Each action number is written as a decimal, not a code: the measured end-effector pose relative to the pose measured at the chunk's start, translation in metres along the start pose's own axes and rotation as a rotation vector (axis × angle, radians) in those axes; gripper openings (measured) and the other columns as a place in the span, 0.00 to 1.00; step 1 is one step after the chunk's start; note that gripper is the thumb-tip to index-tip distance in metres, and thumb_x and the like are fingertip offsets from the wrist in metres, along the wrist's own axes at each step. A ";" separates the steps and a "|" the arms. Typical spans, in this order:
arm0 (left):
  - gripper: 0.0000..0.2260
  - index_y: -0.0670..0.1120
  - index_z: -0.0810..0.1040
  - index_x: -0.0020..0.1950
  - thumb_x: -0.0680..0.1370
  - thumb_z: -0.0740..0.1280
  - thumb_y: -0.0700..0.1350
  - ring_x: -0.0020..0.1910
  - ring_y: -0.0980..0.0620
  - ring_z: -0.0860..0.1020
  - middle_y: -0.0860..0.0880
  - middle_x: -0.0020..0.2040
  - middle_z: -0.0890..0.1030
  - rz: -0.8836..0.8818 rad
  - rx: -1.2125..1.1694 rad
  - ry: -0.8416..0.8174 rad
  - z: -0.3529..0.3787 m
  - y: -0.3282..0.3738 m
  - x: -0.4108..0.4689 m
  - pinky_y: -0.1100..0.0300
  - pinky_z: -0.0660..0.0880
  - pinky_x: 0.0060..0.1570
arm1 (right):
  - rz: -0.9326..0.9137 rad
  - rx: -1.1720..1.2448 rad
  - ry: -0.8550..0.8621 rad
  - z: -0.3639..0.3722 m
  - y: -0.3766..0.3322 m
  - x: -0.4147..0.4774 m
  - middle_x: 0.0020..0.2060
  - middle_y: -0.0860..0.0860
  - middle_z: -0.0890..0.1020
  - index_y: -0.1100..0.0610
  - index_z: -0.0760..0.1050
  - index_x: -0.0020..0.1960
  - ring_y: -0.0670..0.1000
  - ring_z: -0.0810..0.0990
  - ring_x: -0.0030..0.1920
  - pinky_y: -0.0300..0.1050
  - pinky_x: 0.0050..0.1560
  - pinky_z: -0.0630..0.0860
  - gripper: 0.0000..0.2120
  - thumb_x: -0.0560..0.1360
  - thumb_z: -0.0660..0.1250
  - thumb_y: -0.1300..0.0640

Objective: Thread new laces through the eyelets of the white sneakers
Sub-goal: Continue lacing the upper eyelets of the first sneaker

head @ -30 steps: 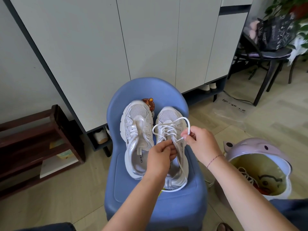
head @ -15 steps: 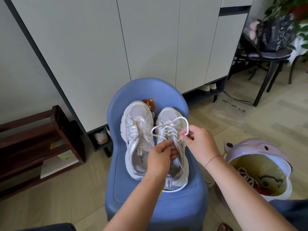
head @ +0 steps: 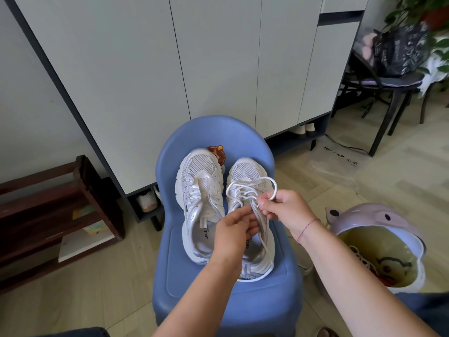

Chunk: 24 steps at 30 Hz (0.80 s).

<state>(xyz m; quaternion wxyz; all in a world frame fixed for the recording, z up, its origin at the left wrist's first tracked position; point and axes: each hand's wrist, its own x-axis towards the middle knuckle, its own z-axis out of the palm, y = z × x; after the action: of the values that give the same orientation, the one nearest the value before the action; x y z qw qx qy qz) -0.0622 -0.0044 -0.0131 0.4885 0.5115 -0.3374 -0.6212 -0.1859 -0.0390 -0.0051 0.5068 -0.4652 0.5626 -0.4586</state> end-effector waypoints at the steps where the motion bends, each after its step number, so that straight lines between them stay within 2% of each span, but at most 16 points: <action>1: 0.15 0.43 0.79 0.50 0.80 0.55 0.29 0.39 0.55 0.82 0.44 0.43 0.83 -0.009 -0.013 -0.012 0.000 0.000 0.000 0.67 0.79 0.41 | 0.030 0.049 -0.008 0.000 0.001 0.001 0.30 0.53 0.76 0.62 0.78 0.42 0.44 0.72 0.27 0.32 0.29 0.72 0.05 0.74 0.66 0.69; 5: 0.14 0.42 0.79 0.51 0.80 0.55 0.30 0.40 0.55 0.82 0.44 0.43 0.83 -0.040 -0.034 -0.034 -0.002 0.002 -0.001 0.67 0.79 0.41 | 0.096 0.118 -0.015 0.000 0.006 0.004 0.30 0.53 0.75 0.62 0.77 0.43 0.45 0.71 0.29 0.32 0.29 0.72 0.04 0.76 0.65 0.67; 9: 0.13 0.37 0.77 0.58 0.80 0.56 0.30 0.42 0.53 0.81 0.43 0.45 0.82 -0.083 -0.018 -0.049 -0.004 0.001 0.002 0.67 0.79 0.41 | 0.101 0.095 0.001 0.000 0.007 0.005 0.30 0.52 0.75 0.61 0.77 0.41 0.45 0.71 0.29 0.32 0.30 0.72 0.06 0.76 0.65 0.67; 12: 0.14 0.35 0.77 0.60 0.80 0.55 0.30 0.41 0.54 0.82 0.43 0.45 0.82 -0.088 -0.011 -0.061 -0.005 0.002 0.002 0.67 0.79 0.42 | 0.107 0.104 0.006 0.000 0.008 0.003 0.29 0.52 0.75 0.61 0.77 0.41 0.45 0.70 0.29 0.32 0.29 0.71 0.06 0.76 0.65 0.66; 15: 0.13 0.37 0.78 0.57 0.80 0.56 0.30 0.40 0.55 0.82 0.44 0.44 0.83 -0.084 -0.032 -0.054 -0.004 0.001 0.001 0.67 0.79 0.42 | 0.094 0.069 0.011 -0.001 0.009 0.002 0.30 0.53 0.75 0.61 0.76 0.41 0.45 0.70 0.29 0.31 0.28 0.70 0.06 0.76 0.65 0.66; 20: 0.16 0.43 0.80 0.47 0.80 0.56 0.29 0.36 0.57 0.82 0.48 0.37 0.83 -0.045 -0.024 -0.011 0.000 -0.001 -0.003 0.67 0.79 0.42 | 0.027 -0.068 0.020 0.002 0.009 0.004 0.28 0.52 0.75 0.59 0.77 0.39 0.46 0.70 0.29 0.31 0.29 0.70 0.07 0.75 0.66 0.65; 24: 0.20 0.47 0.80 0.46 0.79 0.54 0.27 0.37 0.58 0.82 0.52 0.35 0.84 0.023 0.004 0.015 0.004 -0.003 -0.005 0.69 0.78 0.43 | -0.014 -0.118 0.024 0.003 0.009 0.003 0.27 0.51 0.75 0.57 0.77 0.38 0.46 0.71 0.28 0.31 0.28 0.70 0.07 0.75 0.67 0.65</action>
<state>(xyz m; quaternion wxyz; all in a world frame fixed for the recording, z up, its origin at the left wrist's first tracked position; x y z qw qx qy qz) -0.0669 0.0015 -0.0136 0.4971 0.5134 -0.3406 -0.6110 -0.1834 -0.0411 -0.0151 0.4684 -0.4925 0.5916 -0.4335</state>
